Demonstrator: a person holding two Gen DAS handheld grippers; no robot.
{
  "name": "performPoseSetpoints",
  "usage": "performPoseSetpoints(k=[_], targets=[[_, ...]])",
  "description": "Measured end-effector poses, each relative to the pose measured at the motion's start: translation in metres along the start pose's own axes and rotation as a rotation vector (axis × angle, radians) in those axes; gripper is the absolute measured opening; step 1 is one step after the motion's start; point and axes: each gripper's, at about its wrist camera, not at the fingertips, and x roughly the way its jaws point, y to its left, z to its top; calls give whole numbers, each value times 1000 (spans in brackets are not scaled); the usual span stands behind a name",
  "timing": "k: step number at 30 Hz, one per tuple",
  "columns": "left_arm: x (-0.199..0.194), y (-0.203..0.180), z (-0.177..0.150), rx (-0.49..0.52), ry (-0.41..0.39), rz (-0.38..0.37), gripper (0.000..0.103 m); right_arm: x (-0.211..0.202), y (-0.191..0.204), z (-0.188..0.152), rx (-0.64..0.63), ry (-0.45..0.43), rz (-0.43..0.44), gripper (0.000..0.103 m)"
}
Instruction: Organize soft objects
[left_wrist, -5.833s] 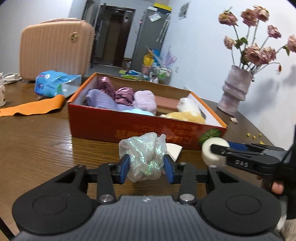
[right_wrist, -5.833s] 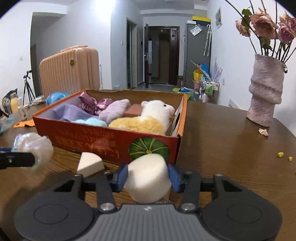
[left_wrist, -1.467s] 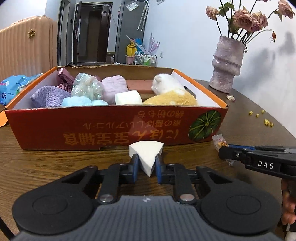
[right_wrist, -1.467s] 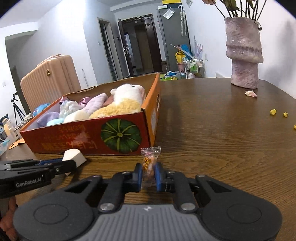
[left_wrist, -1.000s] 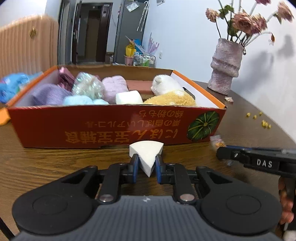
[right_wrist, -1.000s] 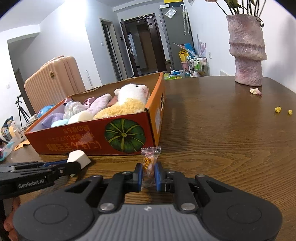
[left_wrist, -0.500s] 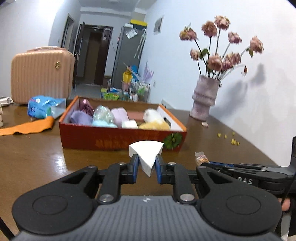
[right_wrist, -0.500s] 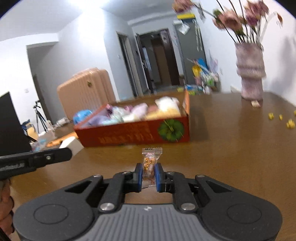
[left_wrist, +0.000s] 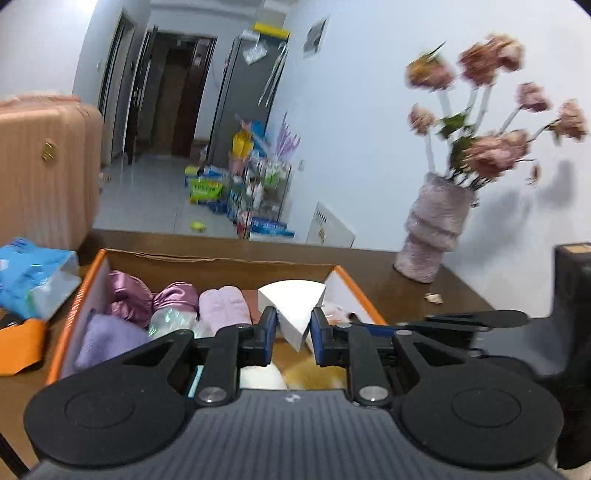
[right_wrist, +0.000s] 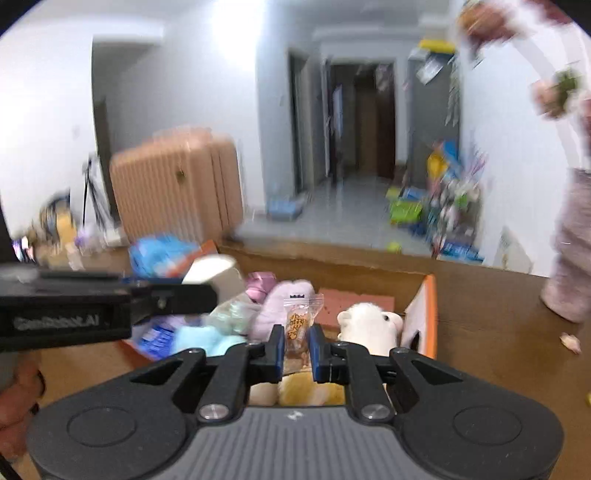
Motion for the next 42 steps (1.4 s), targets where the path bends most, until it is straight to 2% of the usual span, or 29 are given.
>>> performPoseSetpoints(k=[4,6,8,10,11,14,15,16,20,26,32,35,38,40,42], targets=[[57,9,5,-14,88,-8,20,60,-21,7,12,170,-9,14],[79,10,1,6,144,13,21,68,-32,1,48,209,9,13],[90,11,-5,27,179,34,23,70,-41,-1,89,205,29,12],[101,19,-9,-11,213,45,34,71,-43,0,97,202,34,14],[103,25,-11,-31,227,38,43,70,-40,0,74,199,33,15],[102,35,-13,-63,236,-7,58,62,-32,-7,24,190,50,35],[101,37,-13,-70,235,-10,67,59,-26,-7,-5,194,59,46],[99,37,-12,-66,229,-2,70,56,-20,-6,-38,194,62,52],[81,35,-4,-37,185,21,71,31,-11,7,-88,134,13,54],[31,32,18,13,112,73,73,-25,-27,28,-51,56,-51,56],[-29,29,25,72,55,160,75,-77,-28,29,-23,14,-75,60],[-60,30,16,65,32,177,78,-101,-20,19,-11,1,-93,62],[-85,27,1,90,-14,221,86,-117,-10,4,11,-17,-102,65],[-101,26,-13,105,-52,251,92,-126,-1,-10,24,-43,-110,73],[-116,27,-29,97,-102,258,97,-133,9,-25,43,-89,-128,77]])
